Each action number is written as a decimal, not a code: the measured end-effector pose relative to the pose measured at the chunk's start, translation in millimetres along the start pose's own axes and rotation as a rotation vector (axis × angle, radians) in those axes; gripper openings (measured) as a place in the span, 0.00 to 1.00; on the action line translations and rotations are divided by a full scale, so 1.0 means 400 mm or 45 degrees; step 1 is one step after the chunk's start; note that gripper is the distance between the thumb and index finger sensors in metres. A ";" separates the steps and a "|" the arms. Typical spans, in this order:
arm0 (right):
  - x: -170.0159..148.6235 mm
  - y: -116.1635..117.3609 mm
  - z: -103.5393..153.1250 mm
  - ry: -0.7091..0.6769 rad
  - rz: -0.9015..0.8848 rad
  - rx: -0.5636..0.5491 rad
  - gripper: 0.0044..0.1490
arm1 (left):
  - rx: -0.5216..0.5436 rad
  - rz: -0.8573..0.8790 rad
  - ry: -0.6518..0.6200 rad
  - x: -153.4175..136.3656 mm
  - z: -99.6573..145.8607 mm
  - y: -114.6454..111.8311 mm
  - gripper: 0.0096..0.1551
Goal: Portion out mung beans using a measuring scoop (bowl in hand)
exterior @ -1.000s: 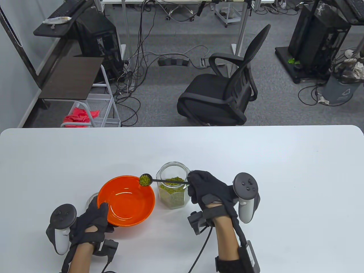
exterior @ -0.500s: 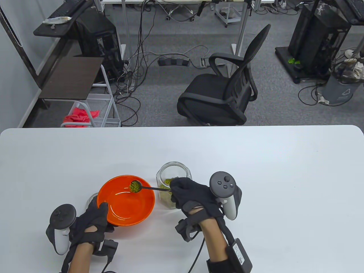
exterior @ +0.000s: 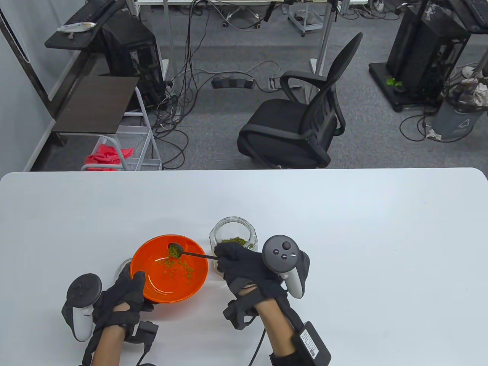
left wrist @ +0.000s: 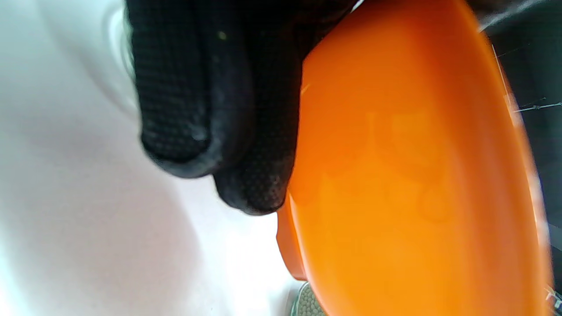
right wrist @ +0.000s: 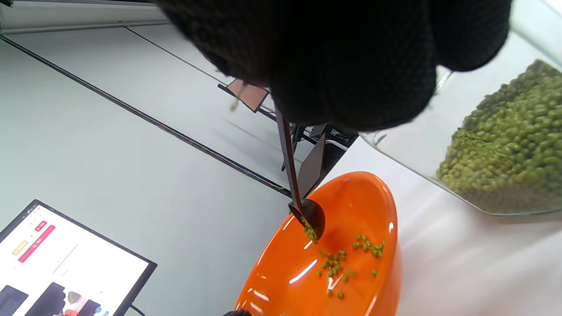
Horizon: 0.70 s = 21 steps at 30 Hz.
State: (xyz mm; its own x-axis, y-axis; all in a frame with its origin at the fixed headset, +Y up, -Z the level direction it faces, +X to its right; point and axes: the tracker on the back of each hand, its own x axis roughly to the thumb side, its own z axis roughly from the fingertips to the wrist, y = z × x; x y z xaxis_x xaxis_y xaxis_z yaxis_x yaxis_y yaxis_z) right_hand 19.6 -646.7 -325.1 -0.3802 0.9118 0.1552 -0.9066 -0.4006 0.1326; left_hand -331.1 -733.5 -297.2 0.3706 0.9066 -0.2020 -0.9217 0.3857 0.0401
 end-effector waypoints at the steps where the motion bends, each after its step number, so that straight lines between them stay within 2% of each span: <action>1: 0.000 0.000 0.000 -0.001 -0.001 -0.001 0.27 | -0.001 0.002 0.000 0.000 0.000 0.000 0.40; 21: 0.044 0.016 0.024 -0.101 0.159 -0.103 0.25 | -0.019 0.023 0.001 -0.001 -0.001 -0.003 0.40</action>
State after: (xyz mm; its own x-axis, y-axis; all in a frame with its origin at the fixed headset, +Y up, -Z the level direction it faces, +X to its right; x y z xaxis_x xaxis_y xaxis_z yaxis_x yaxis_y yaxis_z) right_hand 8.7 -634.3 -312.3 -0.4783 0.8441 0.2424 -0.8661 -0.4991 0.0289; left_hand -330.3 -734.3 -297.7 0.3536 0.9134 -0.2018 -0.9299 0.3665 0.0294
